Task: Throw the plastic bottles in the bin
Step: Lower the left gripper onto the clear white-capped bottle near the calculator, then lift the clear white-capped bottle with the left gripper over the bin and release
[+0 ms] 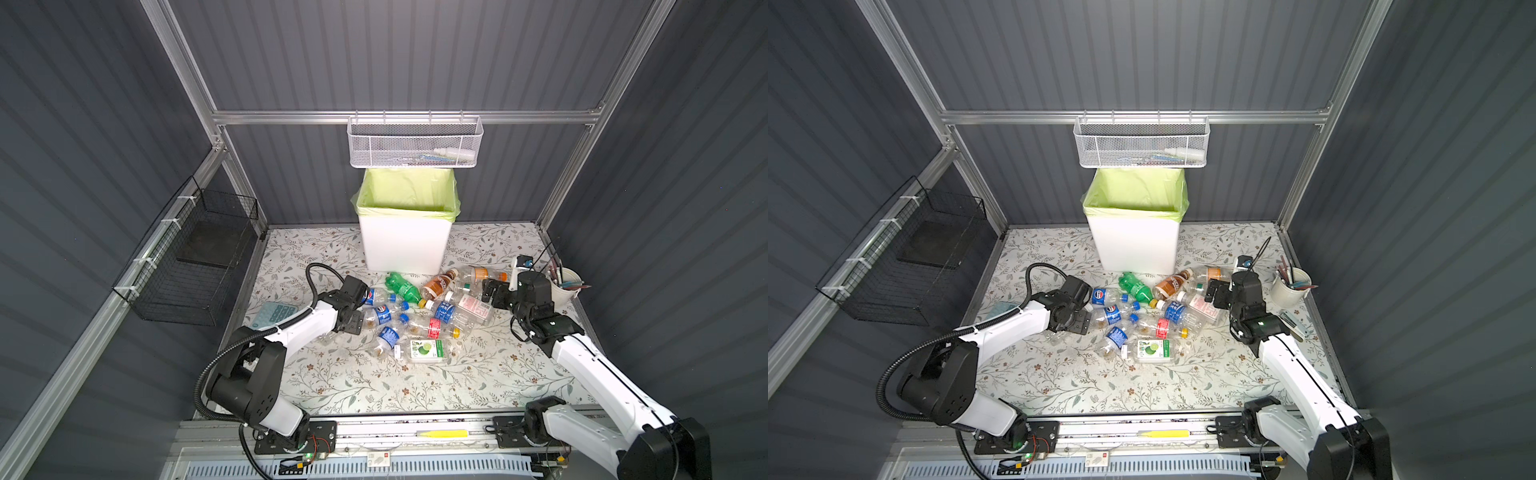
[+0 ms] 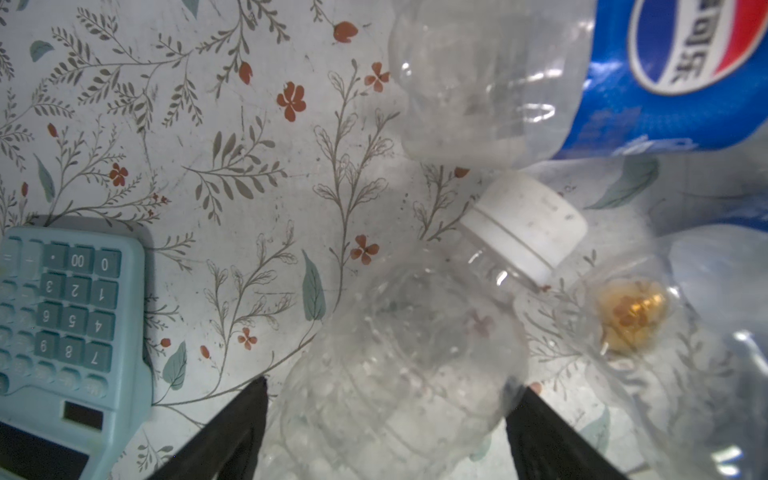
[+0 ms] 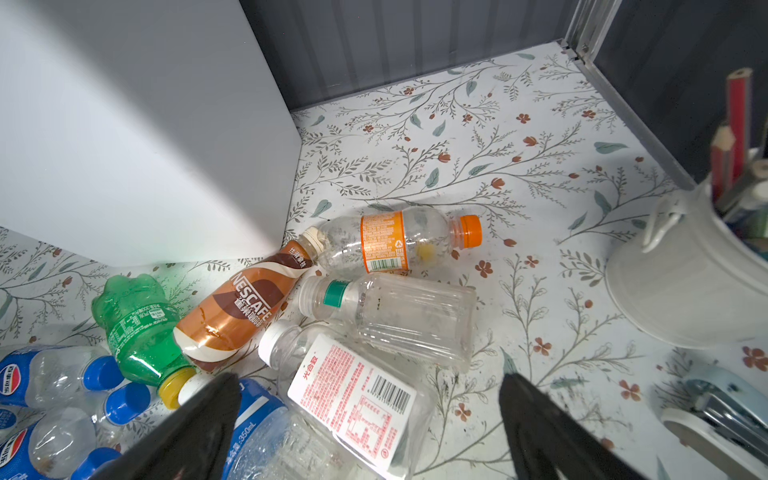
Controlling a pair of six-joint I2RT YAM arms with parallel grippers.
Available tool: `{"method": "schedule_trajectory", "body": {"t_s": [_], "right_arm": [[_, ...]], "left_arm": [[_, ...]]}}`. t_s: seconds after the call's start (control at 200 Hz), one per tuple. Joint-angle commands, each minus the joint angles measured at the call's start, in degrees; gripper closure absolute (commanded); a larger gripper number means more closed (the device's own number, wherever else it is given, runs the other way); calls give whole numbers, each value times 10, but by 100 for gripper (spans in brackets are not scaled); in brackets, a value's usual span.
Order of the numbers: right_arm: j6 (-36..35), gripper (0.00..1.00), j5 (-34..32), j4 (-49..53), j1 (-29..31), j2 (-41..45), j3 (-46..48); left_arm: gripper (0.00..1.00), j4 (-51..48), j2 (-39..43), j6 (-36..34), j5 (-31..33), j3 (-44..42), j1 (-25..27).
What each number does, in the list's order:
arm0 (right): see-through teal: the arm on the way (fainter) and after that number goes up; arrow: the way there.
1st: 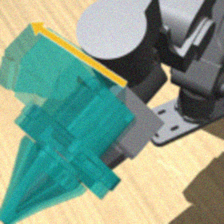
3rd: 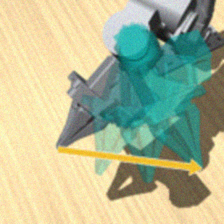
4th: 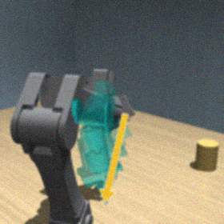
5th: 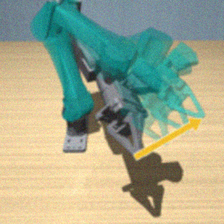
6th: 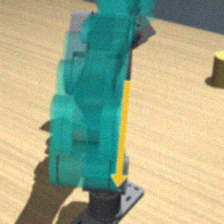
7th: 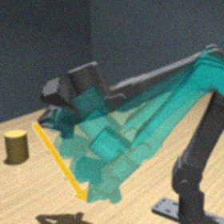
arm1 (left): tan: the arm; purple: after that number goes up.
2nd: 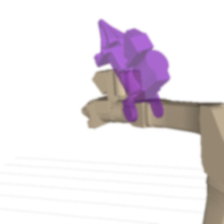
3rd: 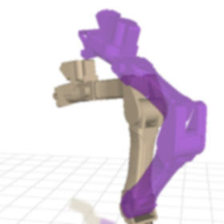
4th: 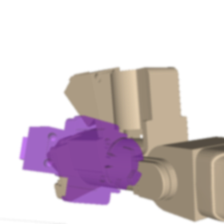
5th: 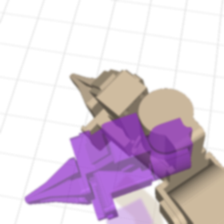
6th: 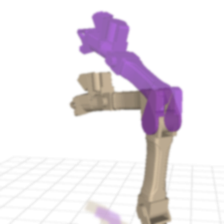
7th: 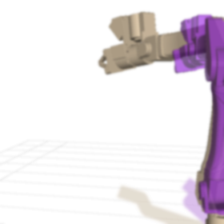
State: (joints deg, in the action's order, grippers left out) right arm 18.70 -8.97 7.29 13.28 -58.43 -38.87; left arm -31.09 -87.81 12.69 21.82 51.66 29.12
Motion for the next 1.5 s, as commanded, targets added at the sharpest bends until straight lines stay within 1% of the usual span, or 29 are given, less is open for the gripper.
{"method": "schedule_trajectory", "body": {"t_s": [0.0,0.25,0.41,0.645,0.795,1.036,1.186,1.341,1.431,1.496], "right_arm": [[8,1,7,-5,-4,7,10],[9,1,13,-6,-8,7,11],[11,1,17,-8,-11,6,14],[13,1,20,-11,-13,4,14],[13,1,21,-12,-16,3,14],[11,1,22,-14,-19,5,10],[11,1,23,-16,-22,6,8],[13,1,25,-20,-24,7,8],[11,1,26,-22,-26,7,6],[9,1,27,-22,-27,6,1]], "left_arm": [[12,3,-13,-4,-18,-2,-6],[13,2,-37,-10,-37,8,-13],[18,-3,-41,-11,-47,8,-16],[30,-8,-32,-12,-55,5,-18],[36,-11,-22,-13,-61,4,-18],[41,-14,-16,-12,-71,10,-18],[44,-21,6,-10,-73,16,-18],[49,-37,49,5,-54,32,-18],[52,-43,90,11,-32,56,-18],[52,-44,119,7,-15,93,-18]]}}
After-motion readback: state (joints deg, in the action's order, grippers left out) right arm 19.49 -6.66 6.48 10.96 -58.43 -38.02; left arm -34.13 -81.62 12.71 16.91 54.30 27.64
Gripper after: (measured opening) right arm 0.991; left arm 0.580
